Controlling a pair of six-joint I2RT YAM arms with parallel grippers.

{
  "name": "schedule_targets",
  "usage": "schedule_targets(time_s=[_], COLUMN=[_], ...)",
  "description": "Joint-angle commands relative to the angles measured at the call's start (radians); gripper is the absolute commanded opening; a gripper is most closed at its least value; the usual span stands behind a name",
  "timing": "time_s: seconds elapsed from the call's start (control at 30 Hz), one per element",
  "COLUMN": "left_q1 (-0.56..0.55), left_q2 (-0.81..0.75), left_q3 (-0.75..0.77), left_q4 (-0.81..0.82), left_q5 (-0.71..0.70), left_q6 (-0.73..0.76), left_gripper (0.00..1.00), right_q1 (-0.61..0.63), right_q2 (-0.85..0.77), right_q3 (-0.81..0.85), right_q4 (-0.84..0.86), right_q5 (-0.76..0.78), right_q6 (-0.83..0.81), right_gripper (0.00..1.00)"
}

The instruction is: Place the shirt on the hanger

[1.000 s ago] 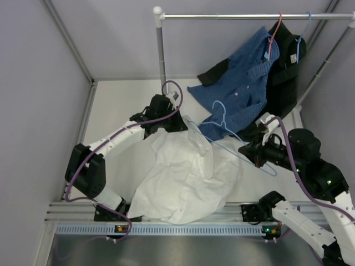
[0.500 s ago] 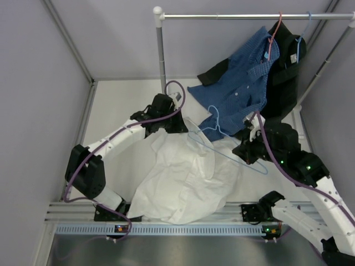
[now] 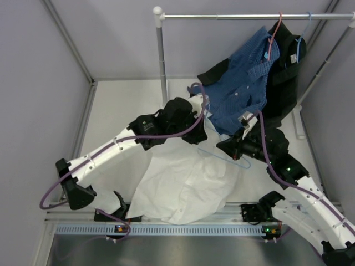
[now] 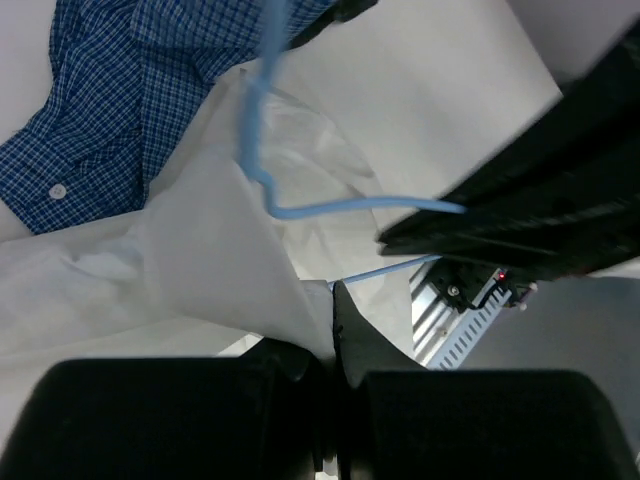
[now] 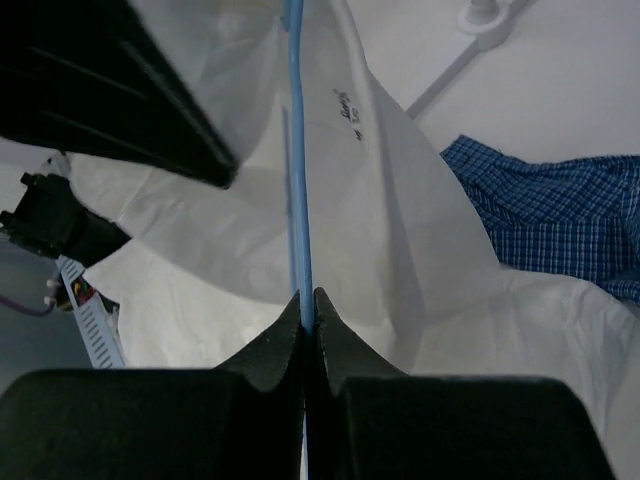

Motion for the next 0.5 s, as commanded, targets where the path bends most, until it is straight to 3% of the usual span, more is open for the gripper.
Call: schedule_targets(time_s=[0.0, 0.07, 0.2, 0.3, 0.37, 0.47], left_q1=[-0.075, -0.105, -0.155, -0.154, -0.154, -0.154], left_q2=[-0.105, -0.139, -0.164, -0.168, -0.175, -0.184], left_q3=[0.113, 0.147, 0.184, 0.185, 0.178, 0.144], left_q4=[-0.101, -0.113, -0.113, -0.163, -0.191, -0.211], left_q5=[-0.094, -0.131, -0.117, -0.236, -0.429, -0.580], left_q6=[0.027, 0.024, 0.069, 0.054, 0.030, -0.015], left_gripper=[0.00, 0.00, 0.00, 0.00, 0.00, 0.00], right_q1=[-0.017, -0.015, -0.015, -0.015, -0.015, -0.014], right_q2=[-0.043, -0.050, 0.018, -0.032, -0.115, -0.247], right_q3=[-0.021, -0.029, 0.008, -0.042, -0.067, -0.156], right_q4=[0.358, 0.413, 0.427, 0.493, 0.501, 0.541], right_q5=[-0.002, -0.025, -0.224, -0.151, -0.093, 0.054], right_q6=[0.065, 0.060, 0.034, 0.056, 0.057, 0.079], right_gripper=[0.00, 0.00, 0.00, 0.00, 0.00, 0.00])
